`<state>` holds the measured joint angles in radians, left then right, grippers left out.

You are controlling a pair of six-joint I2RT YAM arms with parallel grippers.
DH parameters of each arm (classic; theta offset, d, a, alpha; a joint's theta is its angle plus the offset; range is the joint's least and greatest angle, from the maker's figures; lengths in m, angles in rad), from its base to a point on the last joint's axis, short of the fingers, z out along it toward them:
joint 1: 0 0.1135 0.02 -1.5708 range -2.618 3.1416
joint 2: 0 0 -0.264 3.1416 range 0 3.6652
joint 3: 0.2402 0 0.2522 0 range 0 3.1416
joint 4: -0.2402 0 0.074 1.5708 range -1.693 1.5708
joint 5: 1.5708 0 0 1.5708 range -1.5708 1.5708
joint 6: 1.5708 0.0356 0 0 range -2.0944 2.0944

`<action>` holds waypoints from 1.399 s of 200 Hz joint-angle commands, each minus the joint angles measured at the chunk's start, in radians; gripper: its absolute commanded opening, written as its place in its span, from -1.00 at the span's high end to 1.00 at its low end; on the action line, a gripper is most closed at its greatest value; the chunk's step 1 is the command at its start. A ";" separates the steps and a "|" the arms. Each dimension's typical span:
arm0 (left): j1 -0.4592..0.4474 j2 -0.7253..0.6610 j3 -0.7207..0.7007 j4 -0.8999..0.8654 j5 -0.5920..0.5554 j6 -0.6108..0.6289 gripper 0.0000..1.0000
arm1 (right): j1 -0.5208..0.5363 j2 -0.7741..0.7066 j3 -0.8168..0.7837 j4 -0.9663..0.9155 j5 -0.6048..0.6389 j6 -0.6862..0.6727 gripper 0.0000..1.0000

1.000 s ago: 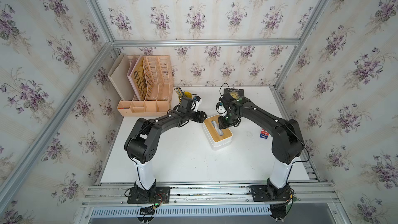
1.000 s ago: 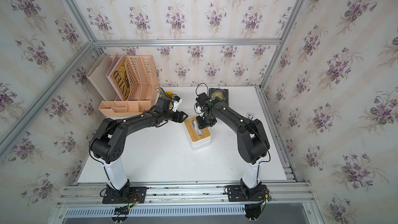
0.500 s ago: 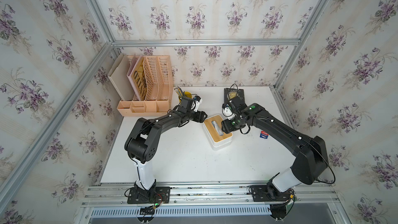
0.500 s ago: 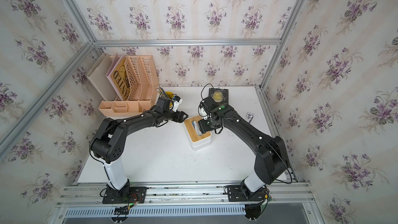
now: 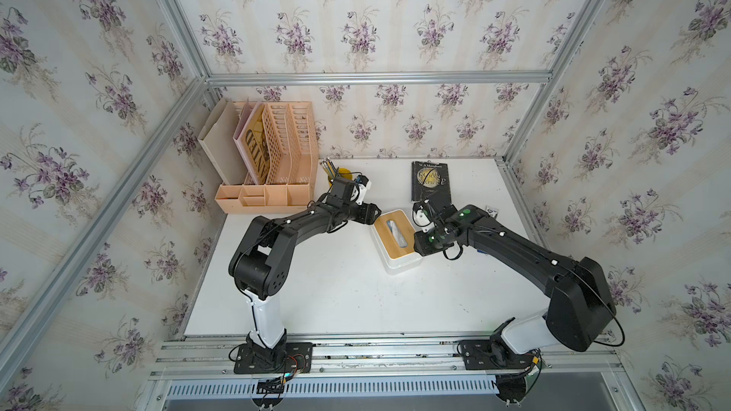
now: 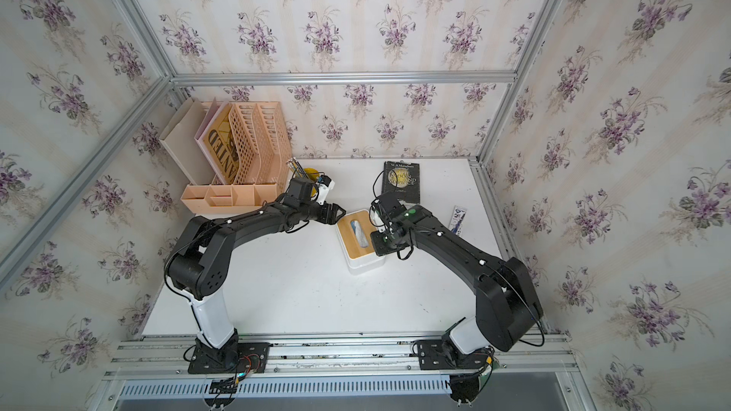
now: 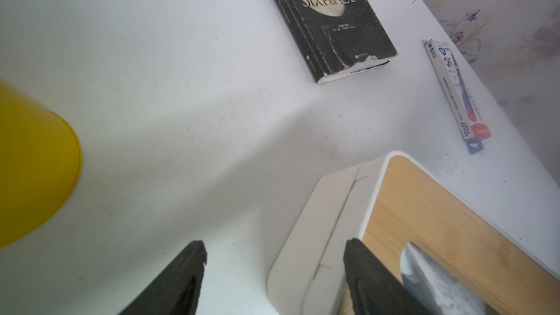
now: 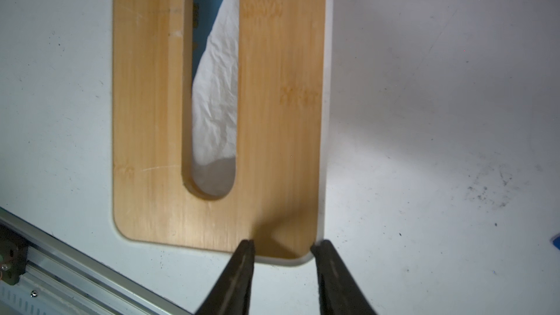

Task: Put the tissue paper into the tissue box
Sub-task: Adjust the box lid on the tissue box.

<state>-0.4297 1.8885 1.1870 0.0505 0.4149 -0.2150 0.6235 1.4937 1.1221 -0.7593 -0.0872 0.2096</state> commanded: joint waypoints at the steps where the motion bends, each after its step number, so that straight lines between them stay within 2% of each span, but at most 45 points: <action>1: 0.000 0.000 0.003 0.012 0.010 0.002 -0.53 | 0.005 0.023 -0.026 0.000 -0.025 -0.004 0.34; 66: 0.000 -0.014 -0.004 0.012 0.006 0.001 -0.53 | 0.011 0.043 -0.051 0.010 -0.035 -0.007 0.45; 113: 0.000 -0.142 -0.078 0.050 -0.039 -0.010 -0.54 | 0.030 0.057 -0.092 0.029 -0.042 0.004 0.48; 166: 0.001 -0.143 -0.096 0.033 -0.035 -0.031 -0.54 | 0.051 0.061 -0.146 0.061 -0.034 0.026 0.51; 185: 0.000 -0.191 -0.116 -0.010 -0.079 -0.045 -0.54 | 0.051 0.068 -0.173 0.080 -0.034 0.035 0.51; 216: 0.000 -0.306 -0.138 -0.178 -0.158 -0.088 -0.55 | 0.052 0.051 -0.182 0.111 -0.047 0.049 0.51; 257: 0.000 -0.481 -0.260 -0.280 -0.177 -0.133 -0.56 | 0.053 0.012 -0.132 0.120 -0.065 0.046 0.52; 280: 0.001 -0.521 -0.321 -0.301 -0.199 -0.133 -0.56 | 0.053 -0.015 -0.091 0.118 -0.059 0.037 0.36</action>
<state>-0.4297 1.3872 0.9085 -0.1902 0.2550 -0.3275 0.6754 1.4986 0.9966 -0.5591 -0.1482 0.2607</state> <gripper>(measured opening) 0.781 0.285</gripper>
